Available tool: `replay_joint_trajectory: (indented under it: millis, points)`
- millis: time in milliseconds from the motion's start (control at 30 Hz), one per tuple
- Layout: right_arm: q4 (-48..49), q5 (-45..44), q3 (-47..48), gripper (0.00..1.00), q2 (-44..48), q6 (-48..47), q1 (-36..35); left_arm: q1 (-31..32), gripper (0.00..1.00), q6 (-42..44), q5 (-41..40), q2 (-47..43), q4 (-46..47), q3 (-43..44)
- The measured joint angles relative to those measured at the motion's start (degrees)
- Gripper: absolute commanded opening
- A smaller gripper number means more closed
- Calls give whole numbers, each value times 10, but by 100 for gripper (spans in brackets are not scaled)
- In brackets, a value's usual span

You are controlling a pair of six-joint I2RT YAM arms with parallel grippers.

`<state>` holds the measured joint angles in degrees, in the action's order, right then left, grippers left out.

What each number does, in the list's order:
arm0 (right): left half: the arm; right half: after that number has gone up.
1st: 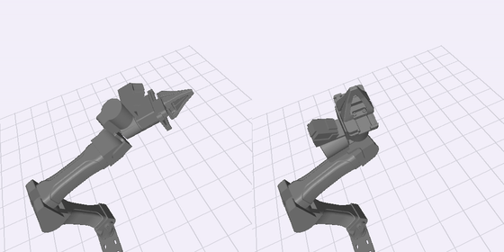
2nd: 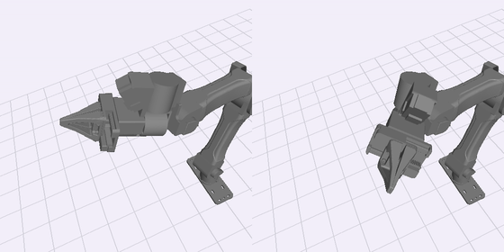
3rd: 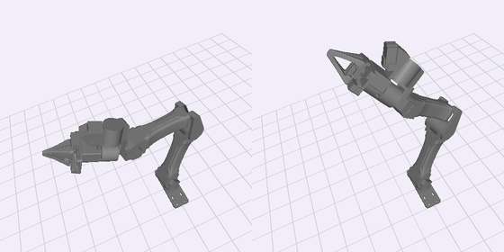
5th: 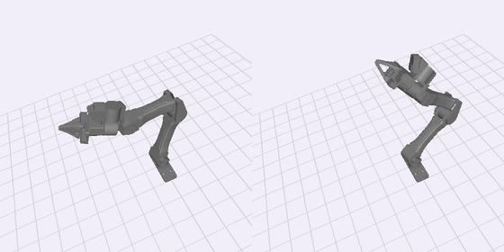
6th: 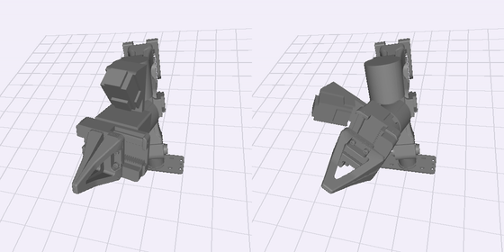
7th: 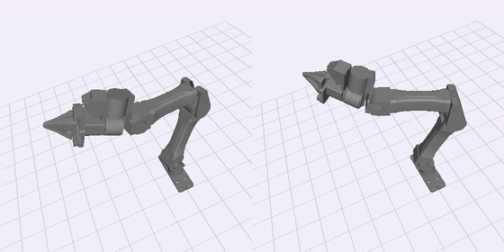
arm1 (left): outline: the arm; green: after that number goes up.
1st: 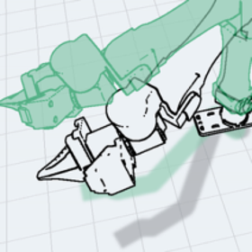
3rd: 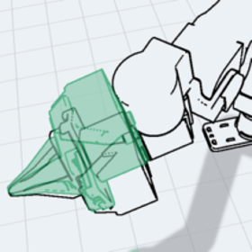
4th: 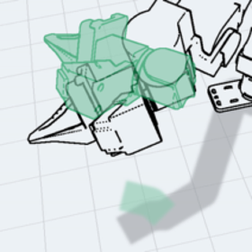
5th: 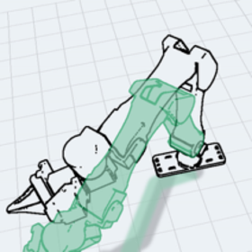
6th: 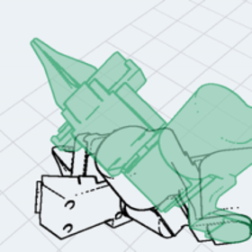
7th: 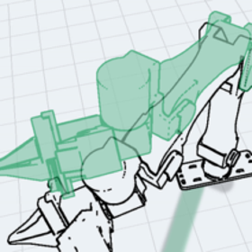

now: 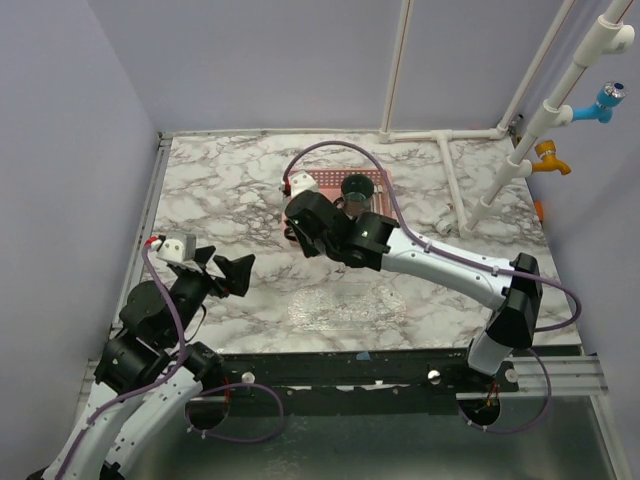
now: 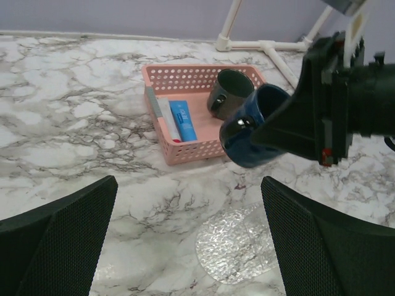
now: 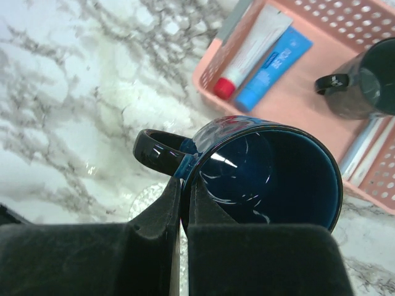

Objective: Prepare toiletry sets of a toothbrush and toothpaste on the tray

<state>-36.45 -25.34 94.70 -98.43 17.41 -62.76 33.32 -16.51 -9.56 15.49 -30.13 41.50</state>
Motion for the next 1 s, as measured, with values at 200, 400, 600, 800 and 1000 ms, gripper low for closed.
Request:
replay_joint_trajectory:
  millis: [200,400,600,800,1000]
  points:
    - [4,36,-47,0,18,-5,-40,0,99,-7,-64,-24,-7,0]
    - [1,49,-64,1,15,-6,-89,0,99,-18,-131,-63,-13,0]
    - [2,64,-64,1,0,-5,-119,0,99,-25,-176,-120,-8,-8]
    - [1,70,-66,1,-38,2,-130,0,99,-26,-195,-143,-5,-20]
    - [-1,70,-70,1,-58,14,-132,0,99,-26,-197,-143,-4,-21]
